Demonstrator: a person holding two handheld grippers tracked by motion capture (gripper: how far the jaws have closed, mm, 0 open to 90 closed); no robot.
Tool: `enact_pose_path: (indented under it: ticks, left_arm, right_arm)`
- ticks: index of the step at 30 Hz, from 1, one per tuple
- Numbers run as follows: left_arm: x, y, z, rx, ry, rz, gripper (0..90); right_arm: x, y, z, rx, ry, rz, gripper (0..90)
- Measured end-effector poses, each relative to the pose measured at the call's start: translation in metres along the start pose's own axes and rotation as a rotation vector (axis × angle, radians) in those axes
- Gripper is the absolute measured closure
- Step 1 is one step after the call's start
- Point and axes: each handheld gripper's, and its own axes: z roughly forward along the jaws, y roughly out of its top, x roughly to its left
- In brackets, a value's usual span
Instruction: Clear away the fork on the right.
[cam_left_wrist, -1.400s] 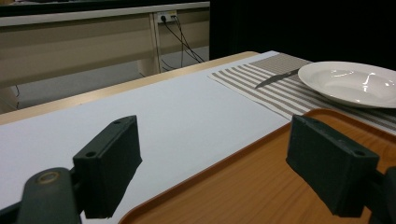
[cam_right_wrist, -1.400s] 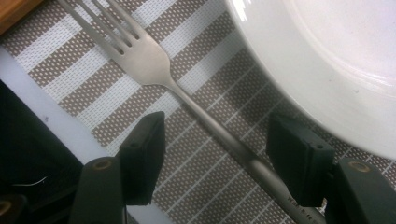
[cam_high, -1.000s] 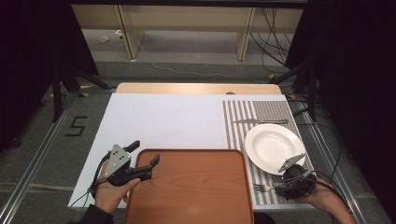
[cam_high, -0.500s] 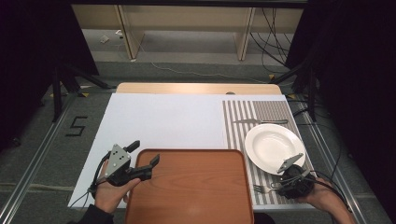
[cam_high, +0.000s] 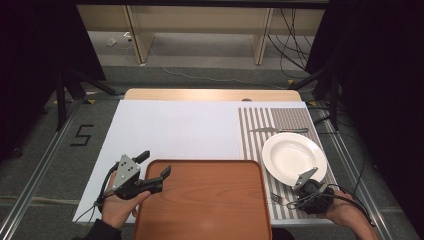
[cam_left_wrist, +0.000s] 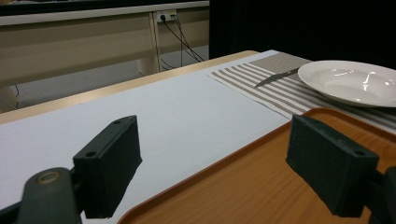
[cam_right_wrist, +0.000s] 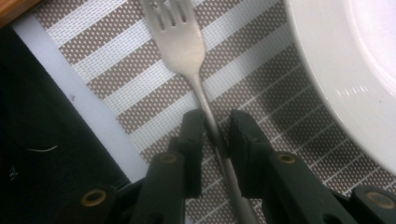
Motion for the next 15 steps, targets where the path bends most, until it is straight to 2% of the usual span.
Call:
enact_pose_path:
  ticks: [2,9,15]
  left_arm:
    - [0.0002,0.0,-0.0002,-0.001,0.0,0.0,16.8]
    - [0.0001,0.0,0.0,0.0,0.001,0.001,16.9]
    - [0.0001,0.0,0.0,0.0,0.001,0.002,16.9]
  right_arm:
    - [0.0021,0.0007,-0.0001,0.004,-0.008,-0.029,78.3]
    - [0.0067,0.003,0.0,0.019,-0.014,-0.087,84.4]
    - [0.0105,0.0046,-0.0002,0.03,-0.036,-0.123,85.1]
